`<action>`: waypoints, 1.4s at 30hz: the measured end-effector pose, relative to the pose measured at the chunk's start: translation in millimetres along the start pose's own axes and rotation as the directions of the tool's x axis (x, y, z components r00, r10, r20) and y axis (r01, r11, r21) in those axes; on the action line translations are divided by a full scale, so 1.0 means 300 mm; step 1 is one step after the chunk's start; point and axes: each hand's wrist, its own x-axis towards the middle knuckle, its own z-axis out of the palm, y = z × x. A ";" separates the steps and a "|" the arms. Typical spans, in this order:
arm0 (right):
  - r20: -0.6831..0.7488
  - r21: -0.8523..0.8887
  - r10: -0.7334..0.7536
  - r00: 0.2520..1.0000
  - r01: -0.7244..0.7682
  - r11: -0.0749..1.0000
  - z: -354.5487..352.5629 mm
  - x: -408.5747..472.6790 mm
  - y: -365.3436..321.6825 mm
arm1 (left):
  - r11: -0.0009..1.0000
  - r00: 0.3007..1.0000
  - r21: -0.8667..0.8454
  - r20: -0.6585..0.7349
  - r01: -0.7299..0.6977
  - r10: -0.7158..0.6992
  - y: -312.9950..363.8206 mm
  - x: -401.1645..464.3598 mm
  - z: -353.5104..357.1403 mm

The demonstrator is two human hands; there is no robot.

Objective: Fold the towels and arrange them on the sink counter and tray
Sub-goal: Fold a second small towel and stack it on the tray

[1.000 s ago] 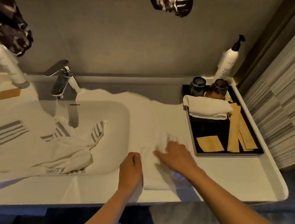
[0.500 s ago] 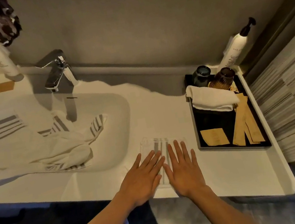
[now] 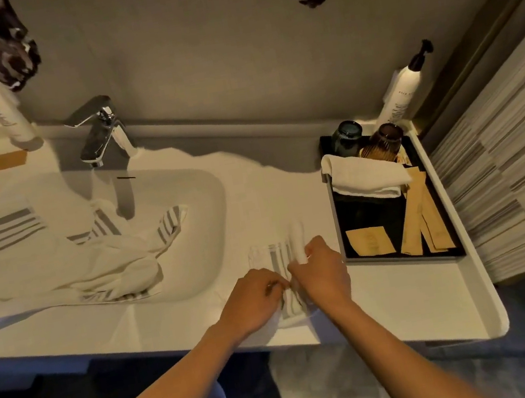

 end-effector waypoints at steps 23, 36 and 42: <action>0.546 0.536 0.209 0.811 -0.530 0.657 0.047 -0.002 -0.032 | 0.393 0.667 -0.547 0.511 0.739 -0.543 -0.062 0.070 -0.143; 0.316 0.364 0.042 0.948 -0.162 0.917 -0.467 0.261 0.286 | 0.774 0.925 -0.521 0.310 0.360 -0.222 0.267 0.401 -0.104; -0.239 -0.350 -0.504 0.830 0.410 0.842 -0.558 0.436 0.416 | 0.758 0.845 0.482 -0.064 -0.440 0.532 0.407 0.616 0.068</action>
